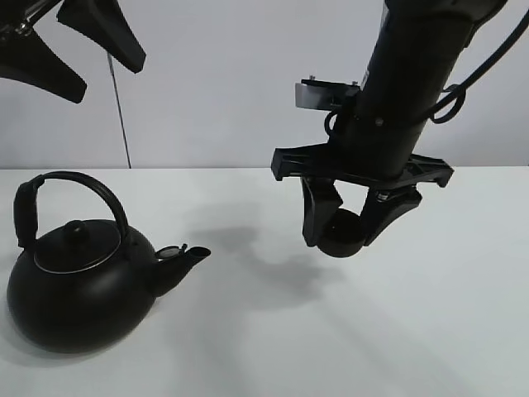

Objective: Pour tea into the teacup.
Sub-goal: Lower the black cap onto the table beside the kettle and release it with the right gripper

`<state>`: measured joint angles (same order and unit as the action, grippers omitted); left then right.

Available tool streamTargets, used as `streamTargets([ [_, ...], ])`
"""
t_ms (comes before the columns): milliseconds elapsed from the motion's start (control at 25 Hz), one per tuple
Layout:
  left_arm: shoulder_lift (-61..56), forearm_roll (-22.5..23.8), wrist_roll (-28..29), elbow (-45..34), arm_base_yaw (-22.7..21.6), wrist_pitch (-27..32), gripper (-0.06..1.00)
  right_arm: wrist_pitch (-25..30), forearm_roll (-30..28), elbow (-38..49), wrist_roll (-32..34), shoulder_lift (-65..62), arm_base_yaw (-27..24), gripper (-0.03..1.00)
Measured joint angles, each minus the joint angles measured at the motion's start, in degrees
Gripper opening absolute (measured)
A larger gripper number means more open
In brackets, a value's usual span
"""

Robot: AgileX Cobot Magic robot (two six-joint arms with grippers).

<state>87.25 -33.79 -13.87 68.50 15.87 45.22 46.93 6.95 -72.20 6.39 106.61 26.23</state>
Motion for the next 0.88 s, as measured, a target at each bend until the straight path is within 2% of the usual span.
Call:
streamTargets([
  [160,0.00,0.00,0.00,0.00,0.00,0.00,0.51,-0.08,4.68,0.00,-2.15,0.07,0.71,0.40],
  [520,0.00,0.00,0.00,0.00,0.00,0.00,0.51,-7.07,5.71,0.00,-3.44,0.11,7.73,0.40],
  [880,0.00,0.00,0.00,0.00,0.00,0.00,0.51,-10.99,7.44,0.00,-3.05,6.07,8.02,0.40],
])
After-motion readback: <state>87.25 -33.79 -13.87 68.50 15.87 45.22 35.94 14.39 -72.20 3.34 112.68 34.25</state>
